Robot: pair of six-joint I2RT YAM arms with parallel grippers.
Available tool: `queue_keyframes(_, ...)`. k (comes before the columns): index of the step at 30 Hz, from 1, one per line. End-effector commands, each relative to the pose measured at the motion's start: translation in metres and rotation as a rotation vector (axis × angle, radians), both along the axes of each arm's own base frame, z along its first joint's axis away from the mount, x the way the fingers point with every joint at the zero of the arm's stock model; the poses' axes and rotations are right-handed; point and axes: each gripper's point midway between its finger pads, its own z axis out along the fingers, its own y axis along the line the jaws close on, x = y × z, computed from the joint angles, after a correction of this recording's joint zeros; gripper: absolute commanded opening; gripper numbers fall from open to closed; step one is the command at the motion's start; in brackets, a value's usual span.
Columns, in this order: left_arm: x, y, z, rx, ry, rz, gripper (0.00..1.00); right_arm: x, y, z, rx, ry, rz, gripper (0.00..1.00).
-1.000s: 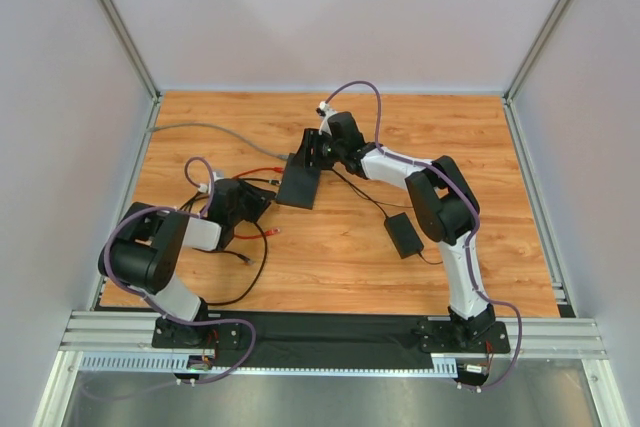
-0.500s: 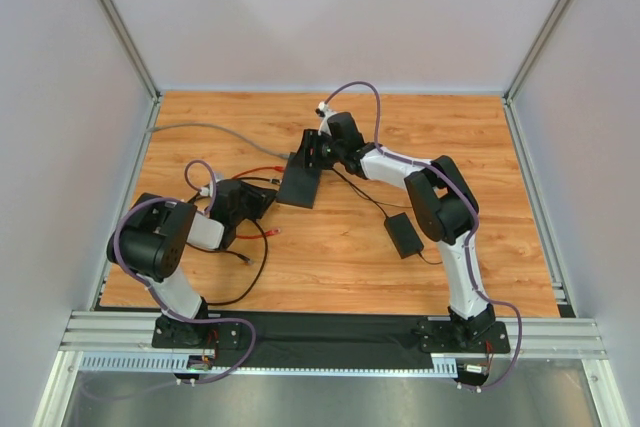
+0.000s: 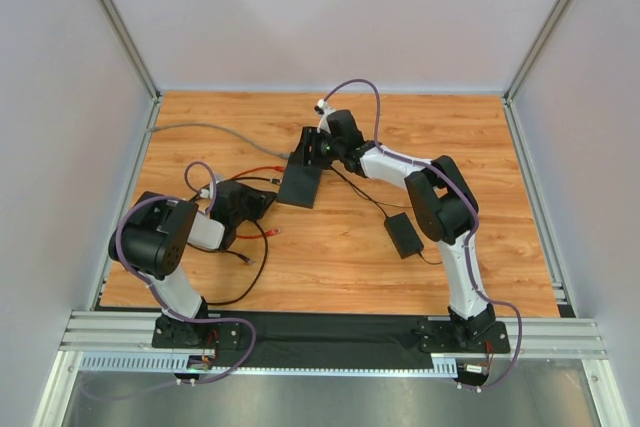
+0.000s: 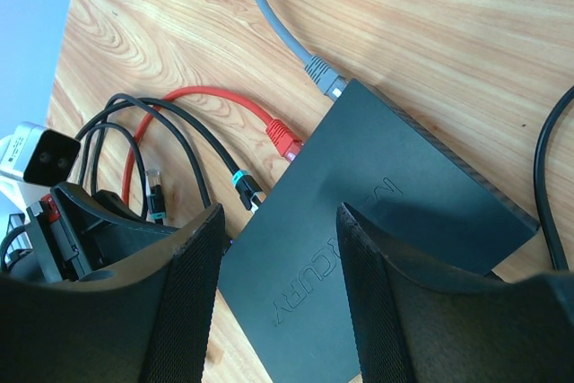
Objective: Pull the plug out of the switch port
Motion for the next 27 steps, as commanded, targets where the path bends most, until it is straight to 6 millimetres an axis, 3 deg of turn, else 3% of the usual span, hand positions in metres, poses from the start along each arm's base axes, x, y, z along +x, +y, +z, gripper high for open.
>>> queue_keyframes(1,-0.002,0.001,-0.006,0.019,0.006,-0.002,0.27,0.006,0.009,0.007,0.028,-0.018,0.012,0.55)
queue_keyframes(7,-0.002,0.0,-0.009,0.044,0.019,-0.022,0.13,0.006,0.01,0.005,0.007,-0.018,0.014,0.55)
queue_keyframes(13,-0.001,0.0,-0.009,0.058,0.016,-0.033,0.01,0.004,0.006,0.002,-0.173,-0.066,-0.024,0.55)
queue_keyframes(18,-0.002,0.0,-0.011,0.063,0.02,-0.037,0.0,-0.005,0.01,0.006,-0.358,-0.142,-0.045,0.57)
queue_keyframes(19,-0.001,-0.001,-0.01,0.06,0.013,-0.04,0.0,-0.001,0.002,0.005,-0.428,-0.151,-0.088,0.59)
queue_keyframes(23,-0.001,-0.002,-0.011,0.051,0.006,-0.04,0.0,-0.009,0.005,0.006,-0.547,-0.194,-0.116,0.68)
queue_keyframes(25,-0.001,-0.002,-0.012,0.042,-0.004,-0.038,0.0,-0.012,0.001,-0.004,-0.614,-0.199,-0.114,0.71)
queue_keyframes(27,-0.001,-0.002,-0.013,0.038,-0.006,-0.035,0.0,-0.012,0.01,0.001,-0.628,-0.224,-0.098,0.77)
